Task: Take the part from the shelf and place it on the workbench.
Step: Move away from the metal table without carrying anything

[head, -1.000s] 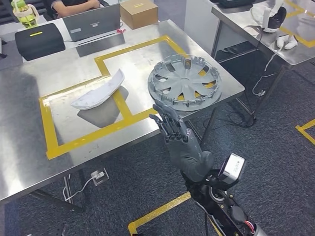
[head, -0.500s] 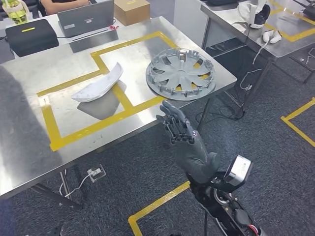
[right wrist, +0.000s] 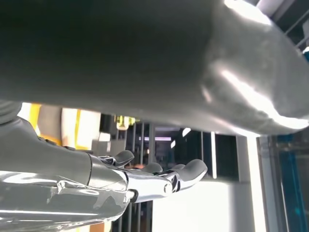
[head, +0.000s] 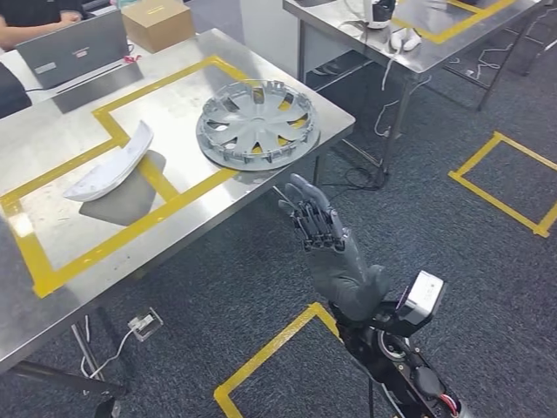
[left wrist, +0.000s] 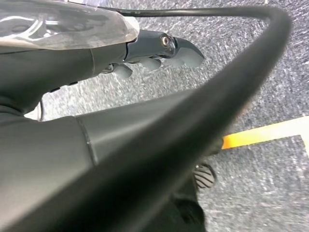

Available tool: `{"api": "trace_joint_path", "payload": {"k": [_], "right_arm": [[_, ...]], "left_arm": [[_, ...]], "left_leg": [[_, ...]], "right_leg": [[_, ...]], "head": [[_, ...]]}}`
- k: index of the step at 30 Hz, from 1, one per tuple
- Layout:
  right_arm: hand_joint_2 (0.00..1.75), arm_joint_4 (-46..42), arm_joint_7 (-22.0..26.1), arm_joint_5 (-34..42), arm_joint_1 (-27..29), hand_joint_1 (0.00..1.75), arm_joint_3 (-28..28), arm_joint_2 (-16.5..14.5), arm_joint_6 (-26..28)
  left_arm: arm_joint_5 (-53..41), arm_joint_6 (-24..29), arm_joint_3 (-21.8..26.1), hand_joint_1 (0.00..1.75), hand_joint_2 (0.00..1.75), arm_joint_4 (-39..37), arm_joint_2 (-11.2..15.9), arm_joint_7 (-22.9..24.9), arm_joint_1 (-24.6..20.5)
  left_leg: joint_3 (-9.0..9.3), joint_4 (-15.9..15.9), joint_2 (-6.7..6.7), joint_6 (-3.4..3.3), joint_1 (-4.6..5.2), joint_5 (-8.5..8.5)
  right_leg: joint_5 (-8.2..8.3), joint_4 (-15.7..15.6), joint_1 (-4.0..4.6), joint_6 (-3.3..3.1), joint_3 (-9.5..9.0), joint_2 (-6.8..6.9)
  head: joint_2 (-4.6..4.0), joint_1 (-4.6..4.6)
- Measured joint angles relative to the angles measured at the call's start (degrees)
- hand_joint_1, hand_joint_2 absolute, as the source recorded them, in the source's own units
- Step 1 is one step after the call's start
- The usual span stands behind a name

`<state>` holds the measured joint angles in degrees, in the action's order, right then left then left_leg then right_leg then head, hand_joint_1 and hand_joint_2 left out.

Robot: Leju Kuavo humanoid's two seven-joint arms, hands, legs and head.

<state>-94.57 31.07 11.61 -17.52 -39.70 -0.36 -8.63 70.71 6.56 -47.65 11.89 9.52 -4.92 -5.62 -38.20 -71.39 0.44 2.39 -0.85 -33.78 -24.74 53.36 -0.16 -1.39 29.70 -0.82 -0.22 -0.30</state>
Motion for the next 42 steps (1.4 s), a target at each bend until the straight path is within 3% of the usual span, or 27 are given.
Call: {"api": "trace_joint_path", "payload": {"k": [1,2,4,5,7,9,11,13,14,15,16,17,18,21,22,24,26,28,30,31,32,33,35,37,38,40,42], "right_arm": [[0.0,0.0,0.0,0.0,0.0,0.0,0.0,0.0,0.0],[0.0,0.0,0.0,0.0,0.1,0.0,0.0,0.0,0.0],[0.0,0.0,0.0,0.0,0.1,0.0,0.1,0.0,0.0],[0.0,0.0,0.0,0.1,0.0,0.0,0.2,0.1,0.1],[0.0,0.0,0.0,0.1,0.1,0.0,0.4,0.1,0.3],[0.0,0.0,0.0,0.1,0.2,0.0,0.7,0.2,0.4],[0.0,-0.1,0.0,0.2,0.3,0.0,1.2,0.3,0.6],[0.0,-0.2,0.0,0.3,0.5,0.0,1.5,0.4,0.8],[0.0,-0.2,0.0,0.3,0.6,0.0,1.6,0.5,0.9],[0.0,-0.2,0.0,0.4,0.7,0.0,1.7,0.5,0.9],[0.0,-0.2,0.0,0.5,0.8,0.0,1.8,0.6,0.9],[0.0,-0.2,0.0,0.5,0.9,0.0,1.9,0.6,0.8],[0.0,-0.3,0.0,0.6,0.9,0.0,2.1,0.7,0.7],[0.0,-0.4,0.2,0.6,0.8,0.0,2.5,0.7,0.4],[0.0,-0.4,0.3,0.6,0.8,0.0,2.6,0.7,0.3],[0.0,-0.4,0.4,0.7,0.9,0.0,2.6,0.7,0.3],[0.0,-0.5,0.4,0.7,0.8,0.0,2.7,0.7,0.3],[0.0,-0.5,0.5,0.7,0.7,0.0,2.7,0.7,0.2],[0.0,-0.5,0.4,0.7,0.9,0.0,2.7,0.7,0.2],[0.0,-0.5,0.4,0.7,0.9,0.0,2.7,0.7,0.2],[0.0,-0.5,0.4,0.7,0.9,0.0,2.7,0.7,0.2],[0.0,-0.5,0.4,0.7,0.9,0.0,2.7,0.7,0.2],[0.0,-0.5,0.4,0.7,0.9,0.0,2.7,0.7,0.2],[0.0,-0.5,0.4,0.7,0.9,0.0,2.7,0.7,0.2],[0.0,-0.5,0.4,0.7,0.9,0.0,2.7,0.7,0.2],[0.0,-0.5,0.4,0.6,1.0,0.0,2.8,0.7,0.3],[0.0,-0.6,0.4,0.6,1.1,0.0,3.0,0.7,0.4]], "left_arm": [[0.0,0.0,0.0,0.0,0.0,0.0,0.0,0.0,0.1],[0.0,0.0,0.0,0.0,0.0,0.0,0.0,0.0,0.1],[0.0,0.0,0.0,0.0,0.0,0.0,0.1,0.0,0.1],[0.0,0.0,0.0,0.0,0.0,0.0,0.2,0.0,0.1],[0.0,-0.1,0.0,0.0,0.0,0.0,0.2,0.0,0.0],[0.1,-0.2,0.0,0.0,0.0,0.0,0.1,-0.1,0.0],[0.1,-0.2,0.0,0.0,0.0,0.0,0.0,-0.2,-0.1],[0.2,-0.2,0.0,0.0,0.0,0.0,0.1,-0.3,0.0],[0.3,-0.2,0.0,0.0,0.0,0.0,0.2,-0.3,0.0],[0.3,-0.2,0.0,0.0,0.0,0.0,0.2,-0.4,0.1],[0.4,-0.2,0.0,0.0,0.0,0.0,0.3,-0.4,0.1],[0.5,-0.2,0.0,0.0,0.0,0.0,0.3,-0.4,0.1],[0.6,-0.2,0.0,0.0,0.0,0.0,0.3,-0.4,0.0],[0.9,-0.2,0.0,0.0,0.0,0.0,0.3,-0.6,-0.1],[0.9,-0.2,0.0,0.0,0.0,0.0,0.3,-0.6,-0.1],[1.0,-0.2,0.0,0.0,0.0,0.0,0.3,-0.6,-0.1],[1.0,-0.2,0.0,0.0,0.0,0.0,0.4,-0.6,-0.3],[1.1,-0.1,0.0,0.0,0.0,0.0,0.5,-0.6,-0.3],[1.2,0.0,0.0,0.0,0.0,0.0,0.5,-0.6,-0.1],[1.2,0.1,0.0,0.0,0.0,0.0,0.5,-0.6,0.0],[1.2,0.1,0.0,0.0,0.0,0.0,0.5,-0.6,0.1],[1.2,0.2,0.0,0.0,0.0,0.0,0.6,-0.6,0.1],[1.2,0.2,0.0,0.0,0.0,0.0,0.7,-0.6,0.1],[1.2,0.2,0.0,0.0,0.0,0.0,0.8,-0.6,0.0],[1.1,0.2,0.0,0.0,0.0,0.0,0.8,-0.6,0.0],[1.1,0.2,0.0,0.0,0.0,0.0,0.7,-0.6,-0.1],[1.0,0.1,0.0,0.0,0.0,0.0,0.7,-0.6,-0.1]], "left_leg": [[-0.1,0.1,-0.04,0.08,-0.11,0.95],[0.96,2.6,-0.17,0.11,-0.25,2.94],[4.68,10.9,-1.8,0.15,-0.65,7.17],[6.07,14.1,-2.92,0.08,-0.83,8.21],[6.91,16.5,-4.2,-0.23,-0.9,8.25],[6.84,16.6,-3.02,-0.89,-0.85,8.3],[6.95,16.9,-1.72,-1.71,-0.89,8.44],[6.98,17.0,-0.43,-2.25,-0.68,8.42],[6.97,17.0,0.28,-2.37,-0.54,8.39],[6.98,16.9,0.99,-2.42,-0.43,8.35],[7.02,16.9,1.66,-2.45,-0.33,8.31],[7.1,16.9,2.28,-2.45,-0.25,8.27],[7.25,16.9,2.87,-2.4,-0.17,8.2],[7.57,16.8,4.42,-2.01,0.24,7.96],[7.58,16.8,4.97,-1.82,0.35,7.97],[7.67,16.9,5.89,-1.3,0.42,7.96],[7.05,15.0,4.13,-0.72,0.2,6.43],[4.09,8.4,1.14,-0.32,-0.08,2.71],[0.36,0.9,0.15,-0.07,-0.14,-0.09],[-0.29,-0.3,0.05,-0.02,-0.14,0.15],[0.09,0.8,-0.06,-0.02,-0.16,1.45],[1.63,4.1,-0.34,-0.09,-0.21,3.58],[5.41,12.3,-2.42,-0.3,-0.45,7.27],[7.06,16.3,-4.09,-0.6,-0.62,8.28],[7.13,16.6,-4.12,-0.82,-0.57,8.15],[7.22,16.9,-2.79,-1.41,-0.64,8.34],[7.32,17.2,-1.36,-2.14,-0.78,8.5]], "right_leg": [[0.08,0.1,-0.02,0.06,0.08,-0.79],[0.11,0.2,-0.07,0.15,0.1,-1.59],[0.02,0.6,-0.09,0.53,0.3,-3.03],[-0.04,0.9,-0.07,0.83,0.63,-3.69],[0.06,1.4,-0.08,1.56,1.42,-4.84],[0.09,1.6,-0.32,2.19,2.06,-5.5],[-1.81,4.4,-0.29,2.73,3.48,-3.58],[-5.8,11.9,-0.29,3.14,6.67,-0.75],[-7.51,16.0,-0.36,3.27,8.39,-0.12],[-8.35,18.8,-0.41,3.32,9.54,0.19],[-8.01,19.2,-0.42,3.28,9.62,0.36],[-6.77,17.7,-0.41,3.18,8.71,0.54],[-4.67,13.7,-0.34,2.93,6.66,1.08],[-1.2,2.8,0.53,1.89,1.08,4.16],[-1.29,1.9,0.81,1.64,0.68,4.46],[-0.9,1.5,0.75,1.05,0.6,3.32],[-0.32,1.0,0.4,0.4,0.58,2.16],[0.07,0.7,0.21,-0.02,0.75,1.19],[0.29,0.8,0.2,-0.2,1.06,-0.06],[0.38,0.8,0.2,-0.2,1.14,-0.82],[0.47,0.9,0.19,-0.15,1.18,-1.67],[0.52,0.9,0.17,-0.08,1.17,-2.44],[0.54,1.2,0.25,0.23,1.39,-3.73],[0.64,1.5,0.34,0.77,1.93,-4.83],[0.76,1.6,0.34,1.11,2.17,-5.4],[0.77,1.7,0.19,1.7,2.73,-5.85],[-1.36,5.1,0.21,2.3,4.47,-3.5]], "head": [[0.0,-0.21],[0.0,-0.44],[0.0,-0.92],[0.0,-1.08],[0.0,-1.08],[0.0,-0.78],[0.0,-0.17],[0.0,0.73],[0.0,1.07],[0.0,1.28],[0.0,1.47],[0.0,1.68],[0.0,1.95],[0.0,2.59],[0.0,2.63],[0.0,2.57],[0.0,2.33],[0.0,1.68],[0.0,1.01],[0.0,0.79],[0.0,0.57],[0.0,0.35],[0.0,-0.18],[0.0,-0.38],[0.0,-0.33],[0.0,-0.09],[0.0,0.54]]}}
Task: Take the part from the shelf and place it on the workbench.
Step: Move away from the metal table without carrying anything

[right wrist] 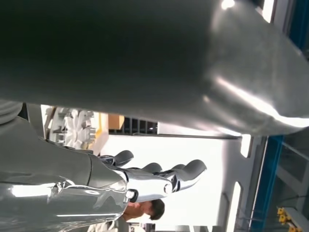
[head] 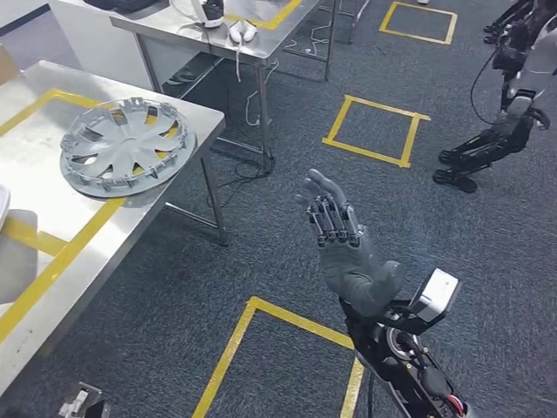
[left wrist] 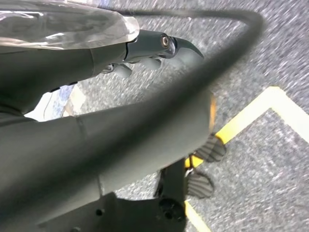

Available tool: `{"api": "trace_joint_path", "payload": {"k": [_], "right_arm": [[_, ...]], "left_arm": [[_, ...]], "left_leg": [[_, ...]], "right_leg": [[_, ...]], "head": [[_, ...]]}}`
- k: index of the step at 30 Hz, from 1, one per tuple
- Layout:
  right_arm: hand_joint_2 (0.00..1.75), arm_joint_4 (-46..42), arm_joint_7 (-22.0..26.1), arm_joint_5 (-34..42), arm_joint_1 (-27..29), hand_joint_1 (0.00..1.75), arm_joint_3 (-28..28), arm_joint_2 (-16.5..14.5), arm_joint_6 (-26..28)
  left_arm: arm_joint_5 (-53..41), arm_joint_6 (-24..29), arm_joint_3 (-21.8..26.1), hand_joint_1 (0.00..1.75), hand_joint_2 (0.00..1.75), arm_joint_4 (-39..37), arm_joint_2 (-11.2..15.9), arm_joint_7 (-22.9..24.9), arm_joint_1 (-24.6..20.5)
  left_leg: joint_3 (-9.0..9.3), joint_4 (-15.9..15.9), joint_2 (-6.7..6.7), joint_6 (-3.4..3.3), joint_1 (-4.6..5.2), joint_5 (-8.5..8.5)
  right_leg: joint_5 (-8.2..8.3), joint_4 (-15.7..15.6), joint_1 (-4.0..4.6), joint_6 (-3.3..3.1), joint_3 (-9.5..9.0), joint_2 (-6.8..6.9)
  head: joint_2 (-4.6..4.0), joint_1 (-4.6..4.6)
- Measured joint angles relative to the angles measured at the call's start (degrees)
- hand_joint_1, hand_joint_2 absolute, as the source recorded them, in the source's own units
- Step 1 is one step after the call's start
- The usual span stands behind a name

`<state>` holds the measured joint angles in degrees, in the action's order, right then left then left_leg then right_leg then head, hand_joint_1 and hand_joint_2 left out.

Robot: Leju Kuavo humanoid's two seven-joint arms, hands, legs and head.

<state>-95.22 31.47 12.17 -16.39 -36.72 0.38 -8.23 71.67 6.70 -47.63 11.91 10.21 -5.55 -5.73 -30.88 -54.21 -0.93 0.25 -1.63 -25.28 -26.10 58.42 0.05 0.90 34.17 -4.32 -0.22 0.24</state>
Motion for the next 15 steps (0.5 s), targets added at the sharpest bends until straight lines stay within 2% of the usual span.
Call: {"api": "trace_joint_path", "payload": {"k": [2,3,4,5,6,8,10,11,13,14,15], "right_arm": [[0.0,-0.1,0.0,0.0,0.1,0.0,0.1,0.1,0.1],[0.0,-0.2,-0.1,0.0,0.3,0.0,0.1,0.1,0.2],[0.0,-0.2,-0.1,0.0,0.5,0.0,0.2,0.2,0.3],[0.0,-0.2,-0.1,0.0,0.6,0.0,0.2,0.3,0.4],[0.0,-0.2,-0.1,0.0,0.7,0.0,0.2,0.3,0.4],[0.0,-0.3,-0.1,0.0,0.7,0.0,0.2,0.4,0.4],[0.0,-0.5,-0.1,0.0,0.6,0.0,0.3,0.4,0.4],[0.0,-0.5,-0.2,0.0,0.6,0.0,0.3,0.4,0.5],[0.0,-0.6,-0.3,0.0,0.7,0.0,0.4,0.5,0.5],[0.0,-0.7,-0.3,0.0,0.7,0.0,0.5,0.5,0.6],[0.0,-0.8,-0.4,0.0,0.7,0.0,0.5,0.5,0.6]], "left_arm": [[-0.1,0.0,0.0,0.0,0.0,0.0,0.1,0.0,0.1],[-0.1,0.0,0.0,0.0,0.0,0.0,0.1,0.0,0.2],[-0.1,0.0,0.0,0.0,0.0,0.0,0.1,0.0,0.3],[-0.1,0.0,0.0,0.0,0.0,0.0,0.1,0.0,0.3],[-0.2,0.0,0.0,0.0,0.0,0.0,0.1,0.0,0.3],[-0.2,0.0,0.0,0.0,0.0,0.0,0.0,0.0,0.2],[-0.3,0.0,0.0,0.0,0.0,0.0,0.0,0.0,0.1],[-0.3,0.0,0.0,0.0,0.0,0.0,0.0,0.0,0.1],[-0.3,0.0,0.0,0.0,0.0,0.0,0.0,0.0,-0.1],[-0.3,0.0,0.0,0.0,0.0,0.0,0.0,0.0,-0.1],[-0.4,0.0,0.0,0.0,0.0,0.0,0.1,0.0,-0.2]], "left_leg": [[0.0,0.1,1.41,-0.41,0.15,-0.05],[0.0,0.0,2.18,-0.46,0.19,-0.09],[0.02,0.0,2.92,-0.46,0.21,-0.13],[0.07,0.0,3.68,-0.42,0.22,-0.18],[0.18,0.0,4.31,-0.34,0.21,-0.26],[0.58,0.0,5.53,0.04,0.31,-0.5],[0.87,-0.1,6.66,0.55,0.59,-0.72],[0.93,-0.1,7.27,0.83,0.76,-0.72],[1.11,0.0,8.07,1.43,0.73,-0.81],[0.99,-0.6,7.17,1.71,0.63,-1.34],[0.32,-2.3,5.68,1.91,0.49,-2.54]], "right_leg": [[-3.93,7.6,-0.16,0.48,3.23,2.92],[-5.44,11.4,-0.33,0.67,4.88,3.46],[-5.96,13.6,-0.48,0.8,5.75,3.72],[-5.52,13.8,-0.59,0.87,5.69,3.95],[-4.06,11.5,-0.64,0.84,4.41,4.24],[-0.55,2.9,-0.36,0.54,-0.19,6.33],[0.78,-2.7,0.21,-0.11,-3.13,8.19],[0.59,-3.2,0.47,-0.44,-3.31,8.27],[0.94,-3.4,0.37,-1.17,-3.26,6.91],[1.17,-3.6,0.22,-1.52,-3.28,6.26],[1.4,-3.9,0.07,-1.87,-3.32,5.66]], "head": [[0.0,0.79],[0.0,1.01],[0.0,1.15],[0.0,1.35],[0.0,1.61],[0.0,2.24],[0.0,2.62],[0.0,2.59],[0.0,2.43],[0.0,2.32],[0.0,2.15]]}}
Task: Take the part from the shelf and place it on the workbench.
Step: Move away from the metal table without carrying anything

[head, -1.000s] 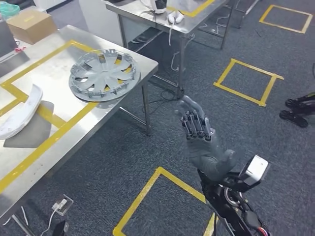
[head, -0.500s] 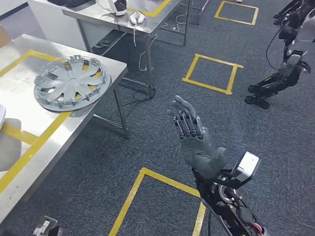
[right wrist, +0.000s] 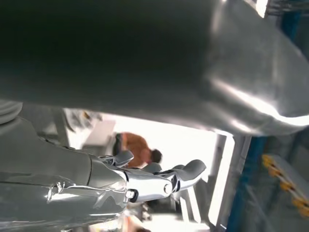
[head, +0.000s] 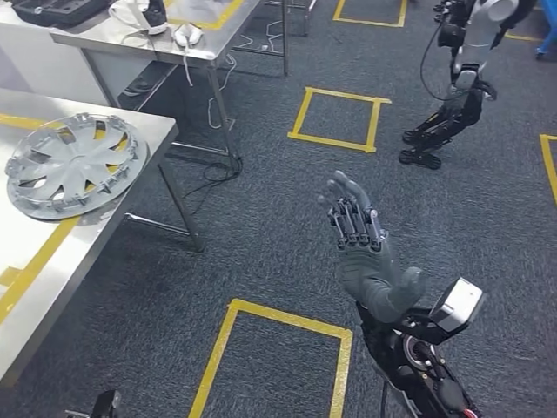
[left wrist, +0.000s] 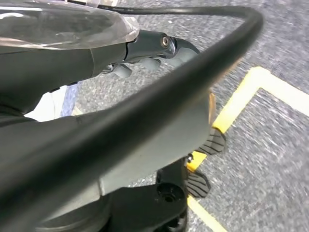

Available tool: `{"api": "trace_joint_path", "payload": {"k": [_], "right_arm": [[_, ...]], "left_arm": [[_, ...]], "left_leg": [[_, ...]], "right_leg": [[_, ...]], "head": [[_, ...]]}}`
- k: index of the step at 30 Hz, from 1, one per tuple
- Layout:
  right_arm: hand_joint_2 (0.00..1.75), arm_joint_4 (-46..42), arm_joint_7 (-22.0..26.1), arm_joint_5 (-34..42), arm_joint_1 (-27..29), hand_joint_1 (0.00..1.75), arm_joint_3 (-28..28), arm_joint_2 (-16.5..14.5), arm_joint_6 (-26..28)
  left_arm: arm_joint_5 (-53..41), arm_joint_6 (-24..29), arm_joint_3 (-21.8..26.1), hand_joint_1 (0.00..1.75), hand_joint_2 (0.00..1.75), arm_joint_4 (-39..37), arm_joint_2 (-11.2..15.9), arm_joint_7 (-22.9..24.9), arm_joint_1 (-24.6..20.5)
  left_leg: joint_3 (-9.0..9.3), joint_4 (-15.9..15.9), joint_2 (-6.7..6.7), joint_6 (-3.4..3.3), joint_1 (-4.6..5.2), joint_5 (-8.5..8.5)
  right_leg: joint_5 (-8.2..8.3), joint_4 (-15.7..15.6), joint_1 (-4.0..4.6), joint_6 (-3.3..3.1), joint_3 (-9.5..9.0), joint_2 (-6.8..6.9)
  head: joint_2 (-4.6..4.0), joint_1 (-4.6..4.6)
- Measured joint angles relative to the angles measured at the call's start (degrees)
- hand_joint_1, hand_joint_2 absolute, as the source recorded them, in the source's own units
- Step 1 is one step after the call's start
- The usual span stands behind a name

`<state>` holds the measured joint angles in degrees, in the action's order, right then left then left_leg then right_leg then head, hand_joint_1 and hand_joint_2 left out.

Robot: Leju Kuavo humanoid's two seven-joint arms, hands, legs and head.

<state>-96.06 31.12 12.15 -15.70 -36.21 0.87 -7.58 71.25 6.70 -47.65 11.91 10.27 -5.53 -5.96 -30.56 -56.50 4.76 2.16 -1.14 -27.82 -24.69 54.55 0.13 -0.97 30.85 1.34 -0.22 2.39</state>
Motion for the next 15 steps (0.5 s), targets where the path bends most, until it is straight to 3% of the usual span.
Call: {"api": "trace_joint_path", "payload": {"k": [2,4,5,6,7,9,11,13,15], "right_arm": [[0.0,-0.1,-0.1,0.0,0.0,0.0,0.1,0.0,0.2],[0.0,-0.1,-0.1,0.0,0.3,0.0,0.1,0.0,0.3],[0.0,-0.1,-0.1,0.0,0.4,0.0,0.2,0.0,0.4],[0.0,-0.2,-0.1,0.0,0.5,0.0,0.2,0.0,0.5],[0.0,-0.2,-0.2,0.0,0.5,0.0,0.3,0.0,0.5],[0.0,-0.4,-0.2,0.0,0.6,0.0,0.4,0.0,0.7],[0.0,-0.5,-0.2,0.0,0.7,0.0,0.5,0.0,0.9],[0.0,-0.7,-0.2,0.0,1.0,0.0,0.6,0.1,1.0],[0.0,-0.9,-0.2,0.0,1.2,0.0,0.7,0.3,1.0]], "left_arm": [[-0.2,0.0,0.0,0.0,0.0,0.0,0.0,0.0,0.0],[-0.2,0.0,0.0,0.0,0.0,0.0,0.0,0.1,0.2],[-0.3,0.1,0.0,0.0,0.0,0.0,0.0,0.2,0.4],[-0.3,0.1,0.0,0.0,0.0,0.0,0.0,0.3,0.4],[-0.3,0.1,0.0,0.0,0.0,0.0,0.1,0.3,0.5],[-0.4,0.2,0.0,0.0,0.0,0.0,0.2,0.3,0.5],[-0.4,0.2,0.0,0.0,0.0,0.0,0.4,0.4,0.4],[-0.4,0.2,0.0,0.0,0.0,0.0,0.3,0.4,0.2],[-0.4,0.2,0.0,0.0,0.0,0.0,0.2,0.5,0.0]], "left_leg": [[-3.28,-7.0,-3.3,0.22,-0.13,-3.73],[-7.05,-14.2,-4.22,0.21,-0.06,-6.22],[-7.74,-15.1,-4.32,0.13,0.0,-5.79],[-7.41,-13.8,-4.47,0.0,0.04,-4.39],[-6.06,-10.5,-4.86,-0.21,0.07,-2.19],[-2.51,-2.3,-7.25,-0.67,0.02,1.48],[-0.76,1.7,-8.66,-0.93,0.09,2.58],[-0.53,2.1,-7.41,-1.25,0.03,2.69],[-0.26,2.6,-6.05,-1.81,-0.33,2.89]], "right_leg": [[0.3,-0.2,-0.11,-0.48,0.08,-1.19],[0.42,-0.2,-0.01,-0.67,0.25,-2.59],[0.48,-0.2,0.05,-0.72,0.29,-3.43],[0.51,-0.1,0.08,-0.73,0.29,-4.27],[0.53,0.0,0.08,-0.72,0.27,-5.1],[0.49,0.3,0.11,-0.54,0.46,-6.52],[0.5,0.5,0.06,-0.02,0.88,-7.74],[0.66,0.5,0.01,0.69,1.31,-8.8],[-0.35,1.9,0.21,1.32,2.23,-7.38]], "head": [[0.0,-0.75],[0.0,-1.48],[0.0,-1.7],[0.0,-1.92],[0.0,-2.14],[0.0,-2.58],[0.0,-2.71],[0.0,-2.73],[0.0,-2.45]]}}
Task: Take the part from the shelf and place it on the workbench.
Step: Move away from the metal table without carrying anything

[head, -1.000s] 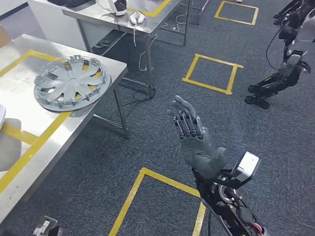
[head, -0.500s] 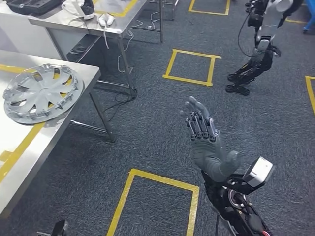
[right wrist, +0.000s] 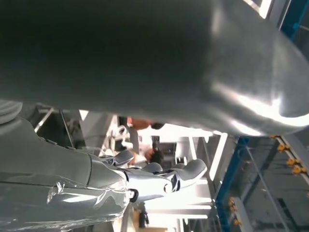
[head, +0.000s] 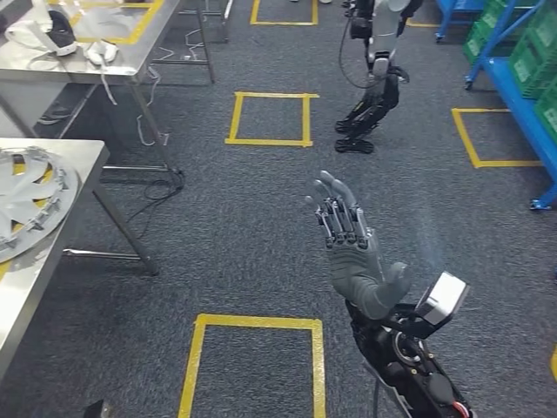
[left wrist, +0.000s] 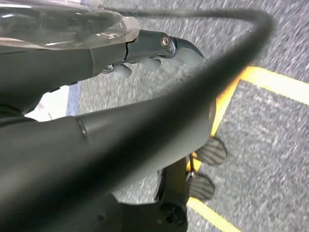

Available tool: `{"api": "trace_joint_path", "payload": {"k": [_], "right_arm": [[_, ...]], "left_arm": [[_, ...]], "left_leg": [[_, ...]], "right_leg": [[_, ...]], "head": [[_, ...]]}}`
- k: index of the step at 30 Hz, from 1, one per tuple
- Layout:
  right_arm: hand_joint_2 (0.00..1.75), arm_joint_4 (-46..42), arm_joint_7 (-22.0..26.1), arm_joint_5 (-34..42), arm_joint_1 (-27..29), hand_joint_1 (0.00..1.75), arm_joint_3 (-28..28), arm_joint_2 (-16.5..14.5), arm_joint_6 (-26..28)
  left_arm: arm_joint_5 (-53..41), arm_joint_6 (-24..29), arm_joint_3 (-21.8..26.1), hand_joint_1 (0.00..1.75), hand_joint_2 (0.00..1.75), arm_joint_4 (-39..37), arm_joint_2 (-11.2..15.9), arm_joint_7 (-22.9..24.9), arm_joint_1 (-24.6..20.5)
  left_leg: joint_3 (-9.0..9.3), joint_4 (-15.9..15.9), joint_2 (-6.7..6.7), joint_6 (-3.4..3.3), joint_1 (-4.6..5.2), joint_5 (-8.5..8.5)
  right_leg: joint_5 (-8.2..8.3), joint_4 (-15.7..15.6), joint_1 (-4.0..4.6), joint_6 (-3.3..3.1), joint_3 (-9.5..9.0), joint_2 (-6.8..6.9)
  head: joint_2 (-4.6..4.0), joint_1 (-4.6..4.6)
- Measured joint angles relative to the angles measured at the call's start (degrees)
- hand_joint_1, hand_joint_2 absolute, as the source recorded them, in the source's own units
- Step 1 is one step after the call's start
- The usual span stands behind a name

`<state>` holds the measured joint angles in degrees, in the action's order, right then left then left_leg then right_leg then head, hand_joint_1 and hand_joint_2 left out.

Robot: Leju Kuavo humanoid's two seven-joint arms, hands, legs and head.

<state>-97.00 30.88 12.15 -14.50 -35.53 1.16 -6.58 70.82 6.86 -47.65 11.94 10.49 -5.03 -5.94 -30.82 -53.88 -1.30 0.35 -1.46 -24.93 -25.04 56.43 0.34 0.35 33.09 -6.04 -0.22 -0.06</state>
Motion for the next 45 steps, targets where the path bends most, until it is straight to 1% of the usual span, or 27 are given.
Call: {"api": "trace_joint_path", "payload": {"k": [3,5,6,7,9,11,13,14,16,18,20,21,23,25,27,28,29,31,33,35,36,37,39,41,42,44,45], "right_arm": [[0.0,-0.2,0.0,0.0,0.1,0.0,0.1,0.2,0.1],[0.0,-0.2,0.0,0.0,0.4,0.0,0.2,0.3,0.1],[0.0,-0.2,0.0,0.0,0.5,0.0,0.3,0.4,0.1],[0.0,-0.3,0.0,0.0,0.6,0.0,0.3,0.5,0.1],[0.0,-0.4,0.0,0.0,0.5,0.0,0.4,0.5,0.2],[0.0,-0.7,-0.1,0.0,0.5,0.0,0.4,0.5,0.5],[0.0,-0.9,-0.3,-0.1,0.7,0.0,0.6,0.6,0.8],[0.0,-1.0,-0.4,-0.2,0.8,0.0,0.7,0.6,1.0],[0.0,-1.4,-0.4,-0.3,0.9,0.0,0.9,0.6,1.2],[0.0,-1.6,-0.5,-0.4,1.0,0.0,1.0,0.6,1.2],[0.0,-1.6,-0.5,-0.4,1.4,0.0,1.1,0.6,1.2],[0.0,-1.6,-0.5,-0.4,1.5,0.0,1.2,0.6,1.2],[0.0,-1.6,-0.5,-0.5,1.6,0.0,1.3,0.6,1.3],[0.0,-1.6,-0.5,-0.7,1.6,0.0,1.3,0.6,1.3],[0.0,-1.8,-0.5,-0.8,1.7,0.0,1.3,0.6,1.4],[0.0,-1.8,-0.5,-0.8,1.7,0.0,1.3,0.7,1.4],[0.0,-1.9,-0.5,-0.9,1.8,0.0,1.4,0.7,1.4],[0.0,-2.2,-0.5,-0.9,1.8,0.0,1.5,0.7,1.6],[0.0,-2.4,-0.5,-1.0,1.8,0.0,1.7,0.8,1.7],[0.0,-2.4,-0.6,-1.0,1.9,0.0,1.7,0.9,1.7],[0.0,-2.4,-0.6,-1.0,2.0,0.0,1.7,1.0,1.8],[0.0,-2.4,-0.6,-1.0,2.0,0.0,1.8,1.1,1.8],[0.0,-2.6,-0.6,-1.0,2.1,0.0,2.0,1.2,1.9],[0.0,-2.9,-0.7,-1.0,2.1,0.0,2.2,1.2,2.0],[0.0,-3.1,-0.7,-1.0,2.2,0.0,2.4,1.3,2.1],[0.0,-3.3,-0.7,-1.0,2.4,0.0,2.6,1.4,2.1],[0.0,-3.4,-0.7,-1.0,2.5,0.0,2.7,1.4,2.1]], "left_arm": [[0.0,0.0,0.0,0.0,0.0,0.0,0.1,0.1,0.1],[0.0,0.0,0.0,0.0,0.0,0.0,0.0,0.1,0.3],[0.0,0.0,0.0,0.0,0.0,0.0,0.0,0.1,0.3],[0.0,0.0,0.0,0.0,0.0,0.0,0.0,0.1,0.3],[0.0,0.0,0.0,0.0,0.0,0.0,-0.1,0.1,0.2],[-0.1,0.0,0.0,0.0,0.0,0.0,-0.1,0.1,0.2],[-0.2,0.0,0.0,0.0,0.0,0.0,-0.1,0.1,0.1],[-0.2,0.0,0.0,0.0,0.0,0.0,-0.1,0.1,0.0],[-0.3,0.0,0.0,0.0,0.0,0.0,-0.1,0.1,-0.1],[-0.3,0.0,-0.1,0.0,0.0,0.0,-0.1,0.1,0.0],[-0.4,0.0,-0.1,0.0,0.0,0.0,-0.1,0.1,0.2],[-0.4,0.0,-0.1,0.0,0.0,0.0,-0.1,0.2,0.3],[-0.3,0.0,-0.1,0.0,0.0,0.0,-0.1,0.2,0.4],[-0.3,0.0,-0.1,0.0,0.0,0.0,0.0,0.2,0.3],[-0.2,0.1,-0.1,0.0,0.0,0.0,0.1,0.2,0.3],[-0.2,0.1,-0.1,0.0,0.0,0.0,0.1,0.3,0.2],[-0.2,0.1,-0.1,0.0,0.0,0.0,0.0,0.3,0.1],[-0.1,0.1,-0.1,0.0,0.0,0.0,-0.1,0.3,-0.1],[-0.1,0.2,-0.1,0.0,0.0,0.0,-0.1,0.3,0.1],[-0.1,0.2,-0.1,0.0,0.0,0.0,0.0,0.3,0.2],[-0.1,0.2,-0.2,0.0,0.0,0.0,0.0,0.3,0.2],[-0.1,0.2,-0.2,0.0,0.0,0.0,-0.1,0.3,0.2],[-0.1,0.2,-0.3,0.0,0.0,0.0,-0.1,0.3,0.2],[-0.1,0.2,-0.4,0.0,0.0,0.0,-0.1,0.3,0.2],[-0.1,0.2,-0.4,0.0,0.0,0.0,-0.1,0.3,0.1],[0.0,0.2,-0.4,0.0,0.0,0.0,-0.1,0.3,0.0],[0.0,0.2,-0.4,0.0,0.0,0.0,-0.1,0.3,-0.1]], "left_leg": [[0.16,0.2,2.03,-0.55,-0.01,-0.06],[0.23,0.2,3.48,-0.5,0.05,-0.2],[0.36,0.2,4.18,-0.4,0.02,-0.32],[0.6,0.2,4.91,-0.25,0.0,-0.49],[1.18,0.1,6.1,0.23,0.12,-0.9],[1.53,0.1,7.21,0.81,0.42,-1.2],[1.77,0.1,8.47,1.36,0.56,-1.27],[1.87,0.0,8.34,1.67,0.45,-1.56],[0.76,-2.9,5.79,2.08,0.2,-3.6],[-3.07,-10.7,2.57,2.17,0.14,-7.4],[-6.94,-17.5,1.75,2.17,0.21,-9.26],[-7.6,-18.1,1.66,2.1,0.23,-8.58],[-5.52,-12.1,0.88,1.8,0.21,-4.15],[-2.32,-4.0,-1.32,1.47,0.1,-0.39],[-1.1,-0.9,-2.26,1.26,0.14,0.25],[-0.94,-0.6,-1.69,1.13,0.12,0.2],[-0.79,-0.5,-1.03,0.88,0.09,0.27],[-0.41,-0.1,0.33,0.21,-0.08,0.34],[-0.17,0.1,1.7,-0.29,-0.01,0.21],[-0.08,0.0,3.13,-0.39,0.06,0.05],[0.0,0.0,3.83,-0.32,0.05,-0.05],[0.16,0.0,4.47,-0.18,0.01,-0.18],[0.76,0.0,5.67,0.26,-0.04,-0.57],[1.27,-0.1,6.66,0.86,0.24,-0.94],[1.42,-0.1,7.15,1.14,0.38,-1.02],[1.73,0.1,8.23,1.73,0.42,-1.05],[1.85,-0.1,7.93,2.05,0.27,-1.36]], "right_leg": [[-5.59,10.3,-0.29,1.04,4.71,4.61],[-7.27,15.7,-0.76,1.61,7.17,5.51],[-6.39,15.1,-0.93,1.75,6.75,5.75],[-4.55,12.2,-1.04,1.79,5.13,6.2],[-1.05,3.4,-0.71,1.45,0.57,8.51],[-0.12,-1.0,-0.16,0.62,-1.79,10.09],[-0.17,-1.3,0.08,-0.27,-1.91,9.15],[0.01,-1.6,0.01,-0.62,-1.95,8.44],[0.42,-2.0,-0.29,-1.41,-2.14,7.14],[0.61,-2.2,-0.36,-1.83,-2.17,5.93],[0.64,-2.2,-0.26,-1.95,-2.15,4.38],[0.65,-2.1,-0.22,-1.97,-2.18,3.56],[0.62,-2.0,-0.22,-1.92,-2.32,1.9],[0.46,-1.7,-0.1,-1.66,-2.18,0.48],[0.36,-1.5,-0.11,-1.16,-1.76,-0.69],[0.36,-1.4,-0.16,-0.85,-1.47,-1.32],[0.29,-1.3,-0.26,-0.55,-1.24,-1.25],[-1.37,1.1,-0.2,0.09,0.03,1.31],[-5.23,8.1,-0.35,0.71,3.17,4.61],[-8.19,15.6,-0.78,1.21,6.78,5.47],[-8.24,17.0,-0.97,1.39,7.46,5.61],[-7.03,15.7,-1.13,1.5,6.77,5.8],[-2.97,7.4,-1.21,1.47,2.49,7.46],[-0.68,0.4,-0.81,0.93,-1.23,9.43],[-0.52,-0.9,-0.55,0.56,-1.92,9.8],[-0.4,-1.1,-0.33,-0.27,-1.98,8.51],[-0.23,-1.3,-0.37,-0.65,-2.02,7.85]], "head": [[0.0,1.36],[0.0,1.8],[0.0,2.05],[0.0,2.38],[0.0,3.05],[0.0,3.31],[0.0,3.06],[0.0,2.93],[0.0,2.53],[0.0,1.68],[0.0,0.96],[0.0,0.75],[0.0,0.27],[0.0,-0.24],[0.0,-0.32],[0.0,-0.26],[0.0,-0.18],[0.0,0.25],[0.0,1.06],[0.0,1.73],[0.0,2.02],[0.0,2.34],[0.0,3.02],[0.0,3.51],[0.0,3.49],[0.0,3.2],[0.0,3.06]]}}
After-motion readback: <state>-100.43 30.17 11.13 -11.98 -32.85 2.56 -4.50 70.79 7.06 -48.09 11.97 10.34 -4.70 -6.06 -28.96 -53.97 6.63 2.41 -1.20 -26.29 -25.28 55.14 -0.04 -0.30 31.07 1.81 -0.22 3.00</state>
